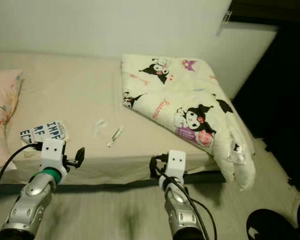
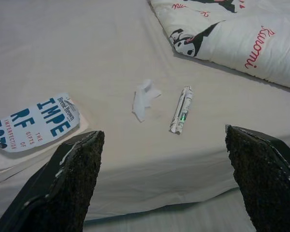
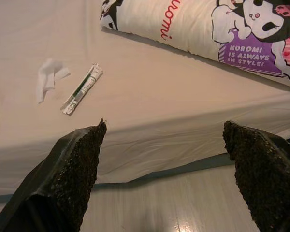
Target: Clean up the room
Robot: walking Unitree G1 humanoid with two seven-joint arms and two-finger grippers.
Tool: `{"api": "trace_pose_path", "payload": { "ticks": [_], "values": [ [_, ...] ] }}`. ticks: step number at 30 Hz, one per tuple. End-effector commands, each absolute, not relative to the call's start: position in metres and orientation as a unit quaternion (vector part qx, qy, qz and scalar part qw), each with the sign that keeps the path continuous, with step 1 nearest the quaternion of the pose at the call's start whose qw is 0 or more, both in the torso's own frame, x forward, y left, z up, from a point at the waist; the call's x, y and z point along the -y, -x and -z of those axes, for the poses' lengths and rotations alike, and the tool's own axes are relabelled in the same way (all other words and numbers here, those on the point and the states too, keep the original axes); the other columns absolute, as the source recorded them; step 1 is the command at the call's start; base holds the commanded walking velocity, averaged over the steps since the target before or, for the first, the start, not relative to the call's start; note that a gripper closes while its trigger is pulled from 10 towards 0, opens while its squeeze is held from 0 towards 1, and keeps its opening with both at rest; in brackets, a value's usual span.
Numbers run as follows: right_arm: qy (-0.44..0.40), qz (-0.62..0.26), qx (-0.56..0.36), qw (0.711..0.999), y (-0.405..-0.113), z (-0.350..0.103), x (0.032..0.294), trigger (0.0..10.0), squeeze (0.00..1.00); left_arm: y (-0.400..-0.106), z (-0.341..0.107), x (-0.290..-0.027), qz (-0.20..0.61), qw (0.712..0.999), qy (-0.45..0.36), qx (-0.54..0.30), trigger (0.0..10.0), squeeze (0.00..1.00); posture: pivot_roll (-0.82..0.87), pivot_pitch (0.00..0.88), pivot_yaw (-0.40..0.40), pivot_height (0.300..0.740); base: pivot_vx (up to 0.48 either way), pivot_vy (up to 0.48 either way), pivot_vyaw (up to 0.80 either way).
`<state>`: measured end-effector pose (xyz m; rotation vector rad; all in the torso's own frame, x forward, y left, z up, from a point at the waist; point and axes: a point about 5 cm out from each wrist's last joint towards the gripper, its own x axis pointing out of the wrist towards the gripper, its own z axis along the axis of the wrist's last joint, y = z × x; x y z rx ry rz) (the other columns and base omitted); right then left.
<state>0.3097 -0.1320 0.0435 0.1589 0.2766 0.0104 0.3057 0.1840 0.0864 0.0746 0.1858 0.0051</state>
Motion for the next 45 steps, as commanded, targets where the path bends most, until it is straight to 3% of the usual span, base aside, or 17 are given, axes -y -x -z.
{"api": "trace_pose_path", "payload": {
  "ticks": [1, 11, 45],
  "values": [
    [-0.076, -0.006, -0.148, 0.986, -0.3077, -0.0387, 0.1325, 10.0, 0.0, -0.3037, -0.0807, -0.1838, -0.002, 0.994, -0.044, -0.102, 10.0, 0.0, 0.1, 0.0, -0.009, 0.74, 0.0, 0.0, 0.0],
    [-0.067, -0.029, -0.146, 0.987, -0.3083, -0.0397, 0.126, 10.0, 0.0, -0.3033, -0.0818, -0.1844, -0.003, 0.995, -0.042, -0.095, 10.0, 0.0, 0.1, 0.0, -0.005, 0.74, 0.142, 0.0, 0.61],
    [-0.079, -0.027, -0.151, 0.985, -0.31, -0.0391, 0.1271, 10.0, 0.0, -0.3028, -0.0846, -0.1845, -0.006, 0.995, -0.043, -0.092, 10.0, 0.0, 0.1, 0.0, -0.015, 0.74, 0.299, 0.0, 0.0]
  ]
}}
